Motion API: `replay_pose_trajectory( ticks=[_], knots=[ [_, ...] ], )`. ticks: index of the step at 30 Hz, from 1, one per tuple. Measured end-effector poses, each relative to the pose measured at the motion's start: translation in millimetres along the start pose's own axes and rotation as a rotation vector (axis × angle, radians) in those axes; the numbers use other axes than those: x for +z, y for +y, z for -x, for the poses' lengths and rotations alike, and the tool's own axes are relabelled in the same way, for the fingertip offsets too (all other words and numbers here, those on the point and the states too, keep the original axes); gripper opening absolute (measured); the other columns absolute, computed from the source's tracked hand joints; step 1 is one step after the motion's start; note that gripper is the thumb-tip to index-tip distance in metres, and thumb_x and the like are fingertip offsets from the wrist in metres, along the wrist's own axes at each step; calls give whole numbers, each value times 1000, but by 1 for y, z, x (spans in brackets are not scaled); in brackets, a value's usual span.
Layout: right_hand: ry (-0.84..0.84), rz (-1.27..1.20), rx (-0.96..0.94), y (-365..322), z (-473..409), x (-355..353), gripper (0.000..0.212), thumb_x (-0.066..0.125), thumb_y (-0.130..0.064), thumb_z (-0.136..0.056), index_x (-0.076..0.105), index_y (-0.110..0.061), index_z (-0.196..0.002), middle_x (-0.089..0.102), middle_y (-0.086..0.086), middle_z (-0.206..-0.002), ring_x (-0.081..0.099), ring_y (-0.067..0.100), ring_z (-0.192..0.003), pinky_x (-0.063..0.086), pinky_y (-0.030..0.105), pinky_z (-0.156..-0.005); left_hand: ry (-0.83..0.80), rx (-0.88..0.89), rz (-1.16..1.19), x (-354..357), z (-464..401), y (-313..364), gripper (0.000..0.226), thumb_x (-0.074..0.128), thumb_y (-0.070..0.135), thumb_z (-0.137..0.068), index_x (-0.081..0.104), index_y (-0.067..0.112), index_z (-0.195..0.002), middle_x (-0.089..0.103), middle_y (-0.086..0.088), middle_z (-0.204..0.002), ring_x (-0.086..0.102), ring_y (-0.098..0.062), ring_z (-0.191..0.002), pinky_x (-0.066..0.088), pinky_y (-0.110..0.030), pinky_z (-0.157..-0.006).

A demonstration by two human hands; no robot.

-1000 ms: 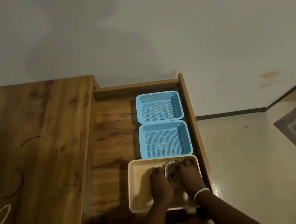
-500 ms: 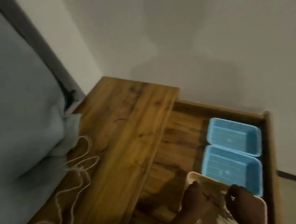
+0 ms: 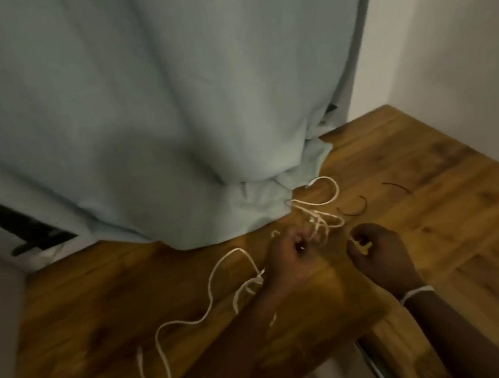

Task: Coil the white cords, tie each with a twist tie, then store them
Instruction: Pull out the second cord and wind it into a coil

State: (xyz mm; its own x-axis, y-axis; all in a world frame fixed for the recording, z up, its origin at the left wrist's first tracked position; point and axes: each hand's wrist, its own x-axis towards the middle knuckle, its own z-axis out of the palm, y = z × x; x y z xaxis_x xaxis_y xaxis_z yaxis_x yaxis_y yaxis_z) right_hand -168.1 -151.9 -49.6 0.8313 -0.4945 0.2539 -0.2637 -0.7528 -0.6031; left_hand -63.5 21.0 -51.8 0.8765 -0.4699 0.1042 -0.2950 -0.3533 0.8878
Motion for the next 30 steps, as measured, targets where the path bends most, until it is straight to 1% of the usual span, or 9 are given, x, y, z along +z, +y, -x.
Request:
replay_pose_trajectory(
  ticks=[4, 8, 13, 15, 18, 20, 24, 27, 30],
  knots=[
    [-226, -106, -224, -79, -32, 55, 11, 63, -19, -75, 69, -14, -83, 69, 2, -77, 65, 19, -70, 52, 31, -63, 259, -77, -22, -103, -10, -47, 13, 69, 32, -84, 60, 24, -83, 61, 10, -68, 60, -4, -64, 52, -26, -63],
    [-484, -151, -370, -141, -43, 114, 23, 58, -29, -73, 69, -9, -78, 70, 0, -79, 67, 18, -73, 48, 23, -66, 255, -192, -139, -175, 7, -91, 11, 65, 28, -87, 56, 24, -82, 58, 11, -73, 57, -1, -70, 45, -20, -62],
    [-843, 67, -608, -192, -39, 179, 34, 67, -31, -86, 70, -18, -118, 69, 4, -119, 65, 21, -106, 47, 25, -94, 230, -364, -227, -216, 36, -138, 7, 68, 16, -81, 65, 16, -87, 69, -1, -88, 65, -20, -84, 53, -38, -77],
    [-993, 59, -685, -205, -30, 199, 42, 64, -35, -88, 66, -21, -127, 61, 2, -133, 56, 17, -120, 38, 26, -104, 236, -453, -283, -225, 53, -148, 25, 67, 15, -83, 66, 6, -106, 68, -12, -107, 64, -28, -101, 47, -30, -84],
    [-1142, 191, -796, -211, -21, 219, 35, 66, -27, -88, 67, -27, -123, 63, -1, -130, 58, 19, -118, 45, 30, -103, 110, -582, -364, -236, 77, -157, 50, 68, 27, -82, 59, 0, -124, 62, -17, -123, 57, -33, -116, 41, -29, -92],
    [-1133, 274, -792, -208, -20, 225, 40, 66, -20, -88, 65, -25, -127, 60, 2, -134, 56, 24, -123, 45, 34, -105, 28, -667, -392, -241, 92, -156, 52, 73, 43, -78, 64, 7, -115, 65, -6, -113, 61, -27, -111, 42, -25, -84],
    [-1064, 331, -800, -199, -27, 230, 34, 60, -21, -95, 64, -18, -129, 55, 6, -139, 51, 26, -129, 37, 32, -109, -176, -750, -553, -229, 112, -150, 111, 68, 82, -40, 55, 22, -132, 56, -2, -135, 53, -23, -125, 42, -32, -102],
    [-1026, 327, -807, -193, -34, 228, 30, 60, -22, -95, 65, -12, -123, 57, 10, -134, 51, 28, -126, 36, 31, -106, -247, -710, -613, -223, 108, -144, 71, 72, 61, -71, 56, 29, -133, 56, -2, -137, 55, -20, -123, 42, -33, -103],
    [-989, 247, -697, -189, -58, 216, 26, 62, -22, -92, 68, -12, -116, 60, 11, -127, 54, 28, -119, 40, 34, -105, -144, -695, -345, -227, 90, -130, 26, 66, 28, -80, 69, 24, -106, 72, -5, -108, 70, -18, -94, 56, -36, -88]
  ],
)
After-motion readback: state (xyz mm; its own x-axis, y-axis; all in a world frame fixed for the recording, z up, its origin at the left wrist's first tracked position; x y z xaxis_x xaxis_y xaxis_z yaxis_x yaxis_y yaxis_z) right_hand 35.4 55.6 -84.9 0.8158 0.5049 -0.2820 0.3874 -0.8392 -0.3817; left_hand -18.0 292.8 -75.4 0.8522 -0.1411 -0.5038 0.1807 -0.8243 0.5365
